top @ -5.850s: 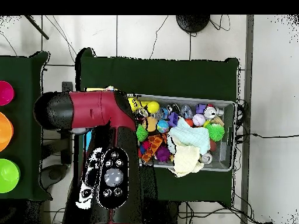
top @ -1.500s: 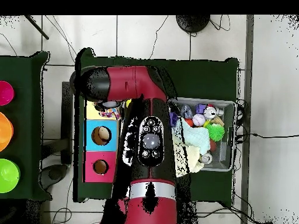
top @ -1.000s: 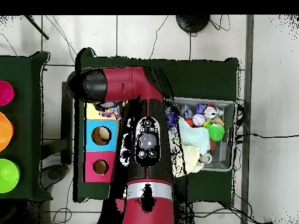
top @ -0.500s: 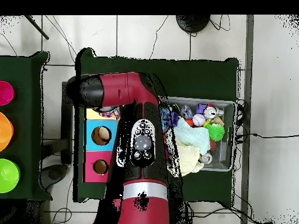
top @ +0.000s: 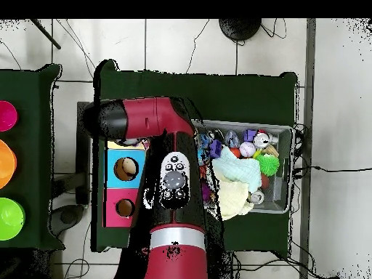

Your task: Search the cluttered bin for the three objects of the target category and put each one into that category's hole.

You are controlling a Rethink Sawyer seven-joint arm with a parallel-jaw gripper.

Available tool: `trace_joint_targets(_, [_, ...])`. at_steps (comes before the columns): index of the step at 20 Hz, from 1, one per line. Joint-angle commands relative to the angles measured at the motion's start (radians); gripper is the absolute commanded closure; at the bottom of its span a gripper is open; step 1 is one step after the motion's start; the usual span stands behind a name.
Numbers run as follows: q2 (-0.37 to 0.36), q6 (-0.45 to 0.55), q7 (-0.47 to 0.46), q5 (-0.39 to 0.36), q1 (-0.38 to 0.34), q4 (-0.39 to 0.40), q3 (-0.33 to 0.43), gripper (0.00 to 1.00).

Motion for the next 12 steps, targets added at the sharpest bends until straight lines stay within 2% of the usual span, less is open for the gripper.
trace_joint_targets(1, [0.027,-0.043,0.123,0.012,-0.002,0.112,0.063,1.0])
trace_joint_targets(12, [0.015,-0.039,0.131,0.015,0.007,0.124,0.06,1.0])
